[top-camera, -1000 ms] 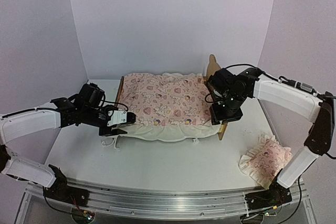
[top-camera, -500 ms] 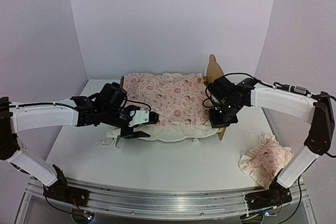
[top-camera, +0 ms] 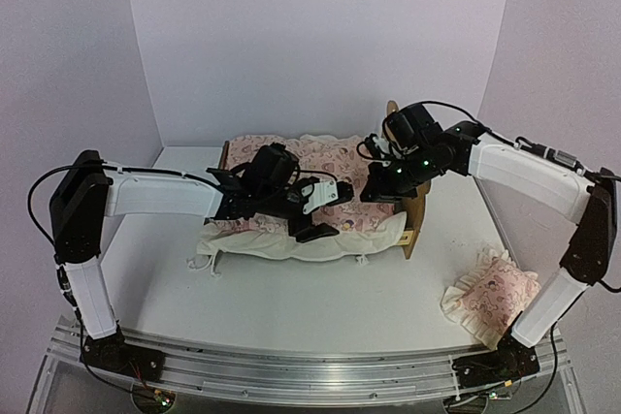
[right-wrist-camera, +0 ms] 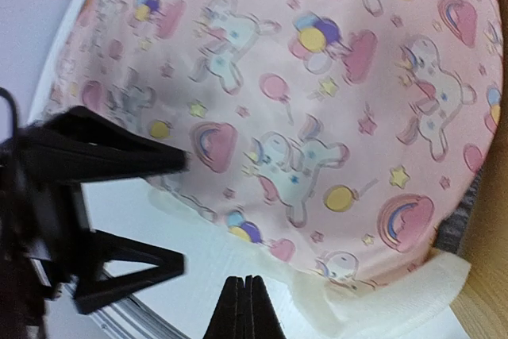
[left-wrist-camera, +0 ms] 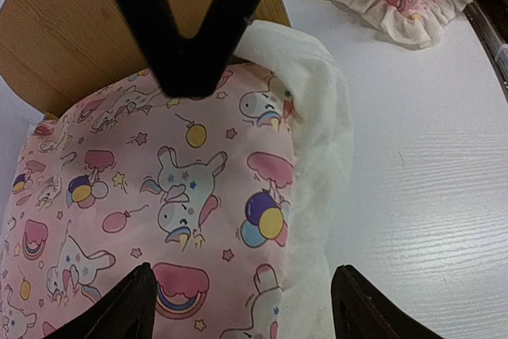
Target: Set up the pet bed
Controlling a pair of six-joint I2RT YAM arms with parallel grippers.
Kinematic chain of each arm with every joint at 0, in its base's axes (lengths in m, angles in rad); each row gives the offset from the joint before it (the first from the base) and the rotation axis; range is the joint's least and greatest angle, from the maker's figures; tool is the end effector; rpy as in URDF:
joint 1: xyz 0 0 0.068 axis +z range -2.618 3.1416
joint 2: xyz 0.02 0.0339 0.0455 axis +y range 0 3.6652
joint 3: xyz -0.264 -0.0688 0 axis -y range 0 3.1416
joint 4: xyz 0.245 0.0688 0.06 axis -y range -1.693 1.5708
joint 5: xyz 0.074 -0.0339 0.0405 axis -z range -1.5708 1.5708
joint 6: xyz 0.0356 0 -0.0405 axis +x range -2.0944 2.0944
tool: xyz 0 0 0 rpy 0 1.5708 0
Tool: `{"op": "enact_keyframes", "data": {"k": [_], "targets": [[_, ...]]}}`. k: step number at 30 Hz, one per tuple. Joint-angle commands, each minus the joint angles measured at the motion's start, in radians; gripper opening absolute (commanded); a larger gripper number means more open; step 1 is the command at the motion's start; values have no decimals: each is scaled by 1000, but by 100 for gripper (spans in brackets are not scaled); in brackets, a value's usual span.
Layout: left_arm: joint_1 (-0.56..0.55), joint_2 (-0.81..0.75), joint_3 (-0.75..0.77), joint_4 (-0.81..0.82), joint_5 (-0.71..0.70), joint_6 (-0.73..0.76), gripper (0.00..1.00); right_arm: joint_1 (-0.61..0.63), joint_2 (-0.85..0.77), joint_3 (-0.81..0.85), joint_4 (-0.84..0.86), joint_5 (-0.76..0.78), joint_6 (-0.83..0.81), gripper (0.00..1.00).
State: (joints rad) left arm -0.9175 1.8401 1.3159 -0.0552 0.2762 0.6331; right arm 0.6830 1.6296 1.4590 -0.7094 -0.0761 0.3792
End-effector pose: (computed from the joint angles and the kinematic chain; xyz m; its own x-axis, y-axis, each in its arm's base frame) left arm 0.2494 -0.3418 0.2380 0.2658 0.5893 -0.7630 0.9246 0.0681 0.3747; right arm 0.2751 0.2274 0.3102 -0.8022 -0.1769 -0.5702 -0.3982 0.8702 0.2903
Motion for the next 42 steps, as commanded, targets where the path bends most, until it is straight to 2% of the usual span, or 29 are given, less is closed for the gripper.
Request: {"op": "enact_keyframes", "data": {"k": [1,5,9,12,15,19,23,26,31,36,42], "targets": [[-2,52,87,116,-7,-76,77,0,26,60,87,-129,13,0],[-1,85,99,110,62,-122,78,0,25,67,95,-105,19,0],[-15,103,84,107,127,-96,77,0,-50,-5,79,18,46,0],[-32,119,89,105,148,-59,77,-2,-120,-66,30,106,55,6],[-37,143,100,126,117,-59,72,-2,-176,-122,-8,116,49,13],[-37,198,143,112,11,-61,56,-2,-255,-207,-36,110,36,28],[-39,205,184,63,-31,-48,19,-3,-329,-273,-59,110,30,36],[-38,185,188,21,-44,-44,1,-3,-355,-302,-65,88,12,40],[-37,169,247,-35,-83,-73,0,-4,-370,-336,-65,48,-37,41],[-24,155,342,-170,36,-111,0,-20,-385,-331,-67,-30,-92,47],[44,160,393,-221,85,-196,0,-36,-393,-314,-65,-92,-116,49]]}}
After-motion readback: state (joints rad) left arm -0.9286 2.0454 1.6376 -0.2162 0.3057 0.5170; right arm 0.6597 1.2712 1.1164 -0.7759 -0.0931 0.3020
